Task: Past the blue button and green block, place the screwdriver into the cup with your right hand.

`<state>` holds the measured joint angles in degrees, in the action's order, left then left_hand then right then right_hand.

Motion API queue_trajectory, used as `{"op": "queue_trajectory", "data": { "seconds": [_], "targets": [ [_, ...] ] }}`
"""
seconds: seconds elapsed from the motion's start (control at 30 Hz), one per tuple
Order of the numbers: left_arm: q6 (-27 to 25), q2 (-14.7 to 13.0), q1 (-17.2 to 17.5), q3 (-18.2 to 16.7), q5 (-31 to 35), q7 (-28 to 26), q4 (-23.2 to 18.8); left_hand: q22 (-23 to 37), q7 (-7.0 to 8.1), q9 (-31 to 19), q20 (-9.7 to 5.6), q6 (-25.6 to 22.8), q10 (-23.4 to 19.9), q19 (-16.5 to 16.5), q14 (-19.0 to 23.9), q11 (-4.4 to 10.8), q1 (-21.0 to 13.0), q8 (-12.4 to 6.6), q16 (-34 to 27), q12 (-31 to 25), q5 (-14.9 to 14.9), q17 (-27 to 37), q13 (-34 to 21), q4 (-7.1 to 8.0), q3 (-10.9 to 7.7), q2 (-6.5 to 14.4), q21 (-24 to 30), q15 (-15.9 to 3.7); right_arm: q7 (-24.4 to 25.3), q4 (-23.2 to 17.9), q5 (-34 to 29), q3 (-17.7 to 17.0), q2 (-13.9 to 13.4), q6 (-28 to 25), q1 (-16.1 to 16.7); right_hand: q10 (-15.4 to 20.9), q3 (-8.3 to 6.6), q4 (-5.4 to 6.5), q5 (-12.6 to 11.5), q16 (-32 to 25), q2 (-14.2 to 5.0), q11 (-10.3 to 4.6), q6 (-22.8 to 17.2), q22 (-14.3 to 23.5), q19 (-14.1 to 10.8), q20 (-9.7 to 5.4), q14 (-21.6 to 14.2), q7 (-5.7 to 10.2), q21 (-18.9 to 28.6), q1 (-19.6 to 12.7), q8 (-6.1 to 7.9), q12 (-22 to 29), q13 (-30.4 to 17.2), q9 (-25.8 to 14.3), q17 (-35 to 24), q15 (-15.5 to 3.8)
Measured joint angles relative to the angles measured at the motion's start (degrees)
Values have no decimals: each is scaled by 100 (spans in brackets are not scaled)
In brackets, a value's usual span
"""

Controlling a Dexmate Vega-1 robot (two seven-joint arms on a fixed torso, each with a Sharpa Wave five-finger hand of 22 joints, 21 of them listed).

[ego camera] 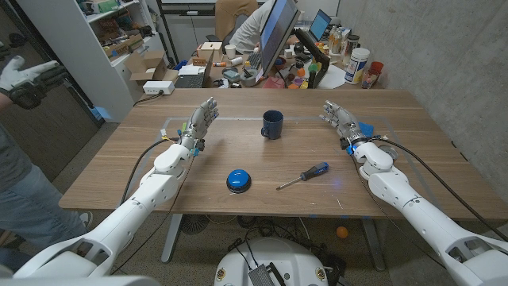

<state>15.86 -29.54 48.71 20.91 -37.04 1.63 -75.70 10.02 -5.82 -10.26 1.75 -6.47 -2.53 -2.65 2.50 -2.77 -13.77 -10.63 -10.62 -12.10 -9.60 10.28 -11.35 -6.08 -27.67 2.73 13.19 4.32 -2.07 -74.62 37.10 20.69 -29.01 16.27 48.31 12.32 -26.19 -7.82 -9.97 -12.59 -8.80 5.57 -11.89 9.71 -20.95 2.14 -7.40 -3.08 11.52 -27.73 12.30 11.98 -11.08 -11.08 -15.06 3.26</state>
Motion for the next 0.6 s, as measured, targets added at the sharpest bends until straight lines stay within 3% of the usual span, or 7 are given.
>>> {"op": "queue_trajectory", "data": {
  "seconds": [0.6],
  "targets": [
    [-111,-6,114,-109,157,51,-174,-1,0,-1,53,0,0,-6,0,0,0,0,0,0,0,-1,0,0,0,0,0,-1,-157,-87,-168,-230,115,-109,80,61,-24,-24,-21,0,21,-2,-51,4,-40,-41,-30,-9,0,-84,-1,0,1,1,43,-30]
  ]
}}
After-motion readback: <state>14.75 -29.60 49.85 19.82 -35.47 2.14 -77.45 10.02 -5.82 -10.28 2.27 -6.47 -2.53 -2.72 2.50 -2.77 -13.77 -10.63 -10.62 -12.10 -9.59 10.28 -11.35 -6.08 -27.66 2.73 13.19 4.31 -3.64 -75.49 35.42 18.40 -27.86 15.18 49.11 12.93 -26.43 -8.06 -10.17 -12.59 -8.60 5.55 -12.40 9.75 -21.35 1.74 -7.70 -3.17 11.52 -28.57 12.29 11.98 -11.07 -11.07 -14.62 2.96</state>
